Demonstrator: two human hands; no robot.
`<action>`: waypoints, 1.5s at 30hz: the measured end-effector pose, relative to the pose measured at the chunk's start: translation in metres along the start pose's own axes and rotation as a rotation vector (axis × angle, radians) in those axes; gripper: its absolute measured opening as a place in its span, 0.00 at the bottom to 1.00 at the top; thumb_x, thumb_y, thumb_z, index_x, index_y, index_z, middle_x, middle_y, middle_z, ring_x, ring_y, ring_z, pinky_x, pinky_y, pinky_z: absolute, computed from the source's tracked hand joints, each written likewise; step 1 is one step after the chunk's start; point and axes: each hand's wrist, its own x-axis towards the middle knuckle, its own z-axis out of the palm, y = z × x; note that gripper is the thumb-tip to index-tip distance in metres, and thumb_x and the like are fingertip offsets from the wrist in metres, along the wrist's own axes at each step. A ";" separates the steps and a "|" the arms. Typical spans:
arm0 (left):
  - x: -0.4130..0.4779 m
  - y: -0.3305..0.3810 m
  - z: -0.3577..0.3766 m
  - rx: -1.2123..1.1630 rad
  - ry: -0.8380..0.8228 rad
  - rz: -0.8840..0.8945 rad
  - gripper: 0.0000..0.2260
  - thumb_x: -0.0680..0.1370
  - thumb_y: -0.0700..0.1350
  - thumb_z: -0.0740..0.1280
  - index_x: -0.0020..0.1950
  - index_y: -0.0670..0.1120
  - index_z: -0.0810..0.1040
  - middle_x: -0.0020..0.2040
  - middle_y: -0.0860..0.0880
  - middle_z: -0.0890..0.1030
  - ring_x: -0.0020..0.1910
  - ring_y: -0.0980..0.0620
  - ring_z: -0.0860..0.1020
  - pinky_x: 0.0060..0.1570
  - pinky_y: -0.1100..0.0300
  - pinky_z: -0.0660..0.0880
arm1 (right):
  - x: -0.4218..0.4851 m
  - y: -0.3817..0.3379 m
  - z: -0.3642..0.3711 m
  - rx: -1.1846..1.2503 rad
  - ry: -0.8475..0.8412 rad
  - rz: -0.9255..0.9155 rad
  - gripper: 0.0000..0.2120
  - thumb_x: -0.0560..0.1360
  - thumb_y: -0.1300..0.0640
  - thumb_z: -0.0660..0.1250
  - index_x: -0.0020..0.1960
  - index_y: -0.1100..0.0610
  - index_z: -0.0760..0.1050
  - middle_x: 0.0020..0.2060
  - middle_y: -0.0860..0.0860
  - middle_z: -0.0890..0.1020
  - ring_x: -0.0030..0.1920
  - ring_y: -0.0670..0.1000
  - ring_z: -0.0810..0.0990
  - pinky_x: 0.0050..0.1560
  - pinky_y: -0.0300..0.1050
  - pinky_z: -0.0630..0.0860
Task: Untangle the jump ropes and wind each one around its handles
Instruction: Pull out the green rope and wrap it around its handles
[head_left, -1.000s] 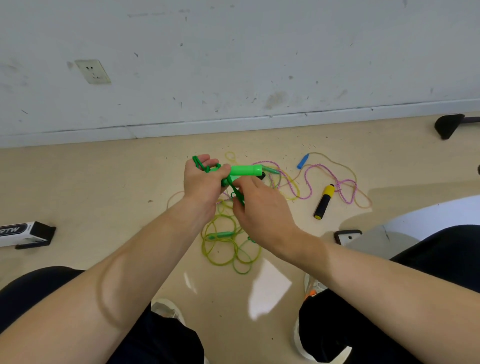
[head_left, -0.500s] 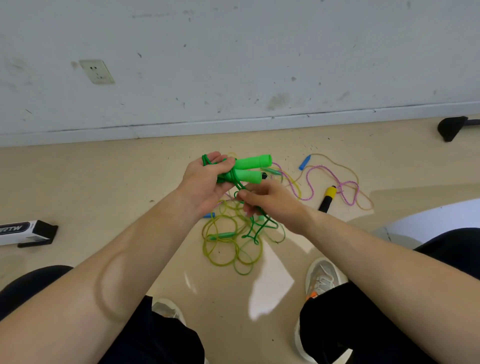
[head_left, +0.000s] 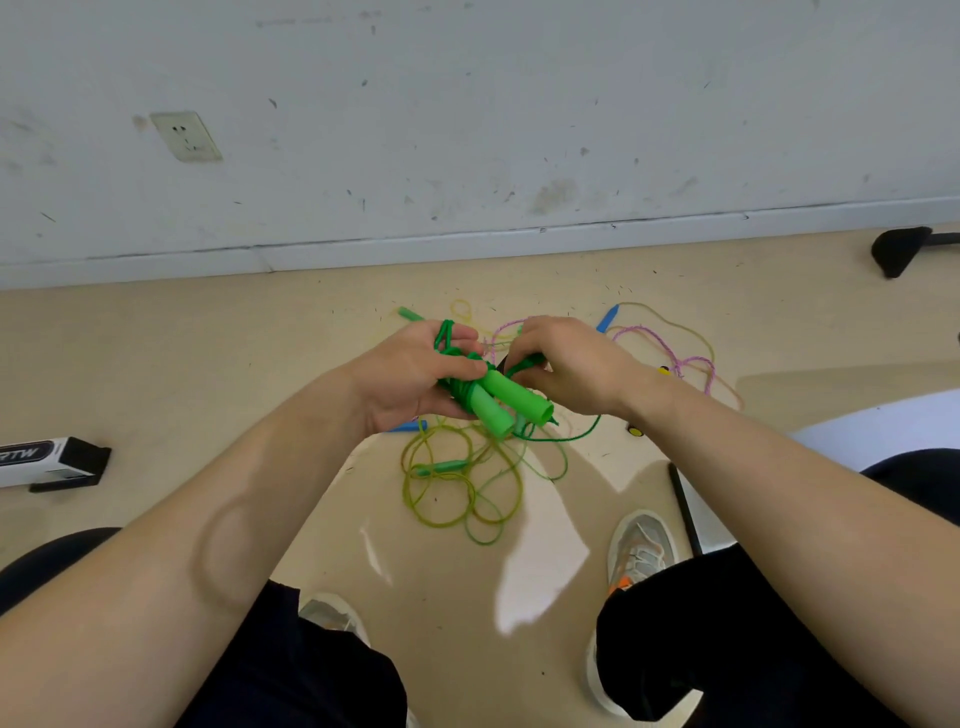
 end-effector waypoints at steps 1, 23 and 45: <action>0.001 -0.001 0.001 -0.007 0.035 0.008 0.14 0.78 0.30 0.67 0.59 0.44 0.70 0.46 0.50 0.75 0.47 0.48 0.80 0.41 0.46 0.84 | 0.000 -0.001 -0.001 -0.017 0.030 0.007 0.06 0.76 0.54 0.69 0.51 0.51 0.83 0.43 0.47 0.75 0.44 0.50 0.73 0.46 0.51 0.75; -0.017 0.013 -0.015 0.586 -0.157 0.156 0.22 0.75 0.32 0.72 0.65 0.46 0.72 0.51 0.55 0.78 0.43 0.60 0.78 0.36 0.65 0.76 | -0.008 0.004 -0.007 0.657 -0.424 0.130 0.11 0.82 0.57 0.64 0.46 0.59 0.81 0.36 0.50 0.83 0.35 0.47 0.77 0.41 0.41 0.72; 0.013 -0.017 -0.013 1.096 0.317 0.484 0.23 0.75 0.36 0.72 0.66 0.46 0.69 0.56 0.53 0.73 0.54 0.53 0.74 0.57 0.56 0.73 | 0.002 -0.020 0.006 0.803 -0.110 0.444 0.11 0.80 0.57 0.63 0.47 0.60 0.82 0.34 0.51 0.84 0.28 0.48 0.77 0.35 0.41 0.76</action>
